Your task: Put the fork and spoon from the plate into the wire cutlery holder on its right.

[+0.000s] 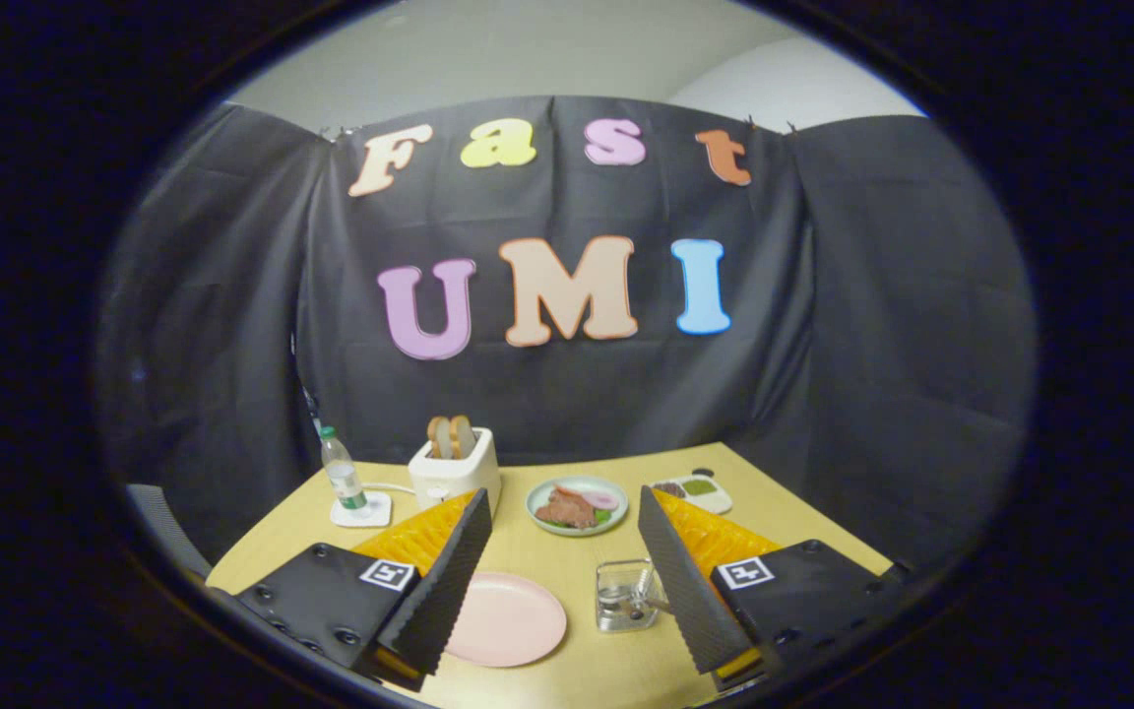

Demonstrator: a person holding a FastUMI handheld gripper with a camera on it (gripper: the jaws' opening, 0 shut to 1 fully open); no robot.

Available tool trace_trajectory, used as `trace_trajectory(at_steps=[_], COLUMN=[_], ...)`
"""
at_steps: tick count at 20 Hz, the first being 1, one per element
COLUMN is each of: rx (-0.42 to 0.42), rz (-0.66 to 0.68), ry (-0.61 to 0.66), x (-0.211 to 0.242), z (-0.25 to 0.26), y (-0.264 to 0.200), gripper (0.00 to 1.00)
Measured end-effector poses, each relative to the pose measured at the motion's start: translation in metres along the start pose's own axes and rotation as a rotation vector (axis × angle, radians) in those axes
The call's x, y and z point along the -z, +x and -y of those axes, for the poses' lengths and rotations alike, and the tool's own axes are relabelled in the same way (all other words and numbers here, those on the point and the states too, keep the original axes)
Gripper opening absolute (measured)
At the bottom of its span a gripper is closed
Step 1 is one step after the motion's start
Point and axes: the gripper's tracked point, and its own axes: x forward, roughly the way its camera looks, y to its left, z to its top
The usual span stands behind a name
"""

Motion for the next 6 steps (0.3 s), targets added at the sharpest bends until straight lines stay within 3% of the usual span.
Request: trace_trajectory(at_steps=[6], rx=[-0.007], rz=[0.088], ry=[0.022], x=[-0.018], z=[0.008], y=[-0.019], gripper=[0.95])
